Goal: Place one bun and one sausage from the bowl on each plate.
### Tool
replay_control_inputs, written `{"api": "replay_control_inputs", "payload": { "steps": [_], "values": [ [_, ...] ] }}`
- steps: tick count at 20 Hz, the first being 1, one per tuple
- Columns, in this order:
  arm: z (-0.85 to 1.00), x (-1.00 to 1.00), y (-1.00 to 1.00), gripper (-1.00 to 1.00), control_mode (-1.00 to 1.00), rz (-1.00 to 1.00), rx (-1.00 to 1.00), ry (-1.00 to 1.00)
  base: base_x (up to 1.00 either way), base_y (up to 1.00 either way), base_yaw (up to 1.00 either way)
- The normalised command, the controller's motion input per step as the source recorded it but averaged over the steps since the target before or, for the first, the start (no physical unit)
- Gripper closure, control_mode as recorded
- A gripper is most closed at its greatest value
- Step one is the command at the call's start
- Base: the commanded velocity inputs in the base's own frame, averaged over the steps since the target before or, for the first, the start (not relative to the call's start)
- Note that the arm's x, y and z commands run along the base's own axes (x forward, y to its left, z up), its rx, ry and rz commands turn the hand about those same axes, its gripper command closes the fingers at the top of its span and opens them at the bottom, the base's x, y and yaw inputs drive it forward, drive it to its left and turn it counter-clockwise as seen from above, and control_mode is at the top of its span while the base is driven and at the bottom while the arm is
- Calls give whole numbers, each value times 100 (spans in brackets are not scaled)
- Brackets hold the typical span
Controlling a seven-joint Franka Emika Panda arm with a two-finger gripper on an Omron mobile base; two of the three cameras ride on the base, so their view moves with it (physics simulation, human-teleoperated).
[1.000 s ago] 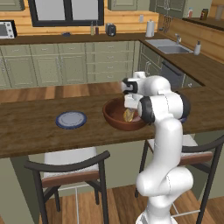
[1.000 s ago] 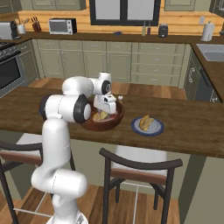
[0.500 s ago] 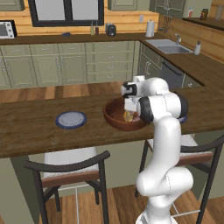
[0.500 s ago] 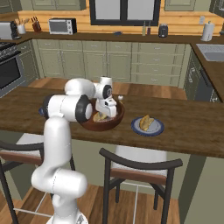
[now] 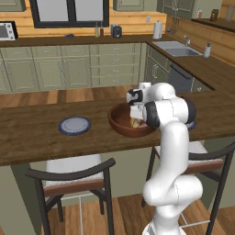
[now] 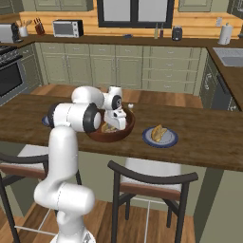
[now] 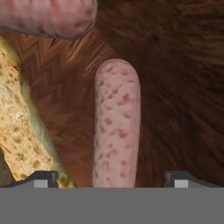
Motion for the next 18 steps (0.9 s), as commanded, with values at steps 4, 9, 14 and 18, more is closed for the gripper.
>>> {"api": "replay_control_inputs", "payload": {
  "steps": [4, 9, 14, 18],
  "values": [
    [-21, 0, 0, -100, -100, 0, 0, 0, 0, 0, 0],
    [-42, -14, 0, -100, -100, 0, -1, 0, 0, 0, 0],
    [-49, -16, -1, -100, -100, 0, -1, 0, 0, 0, 0],
    [-45, -26, -5, -100, -100, 0, 0, 0, 0, 0, 0]
  ]
}}
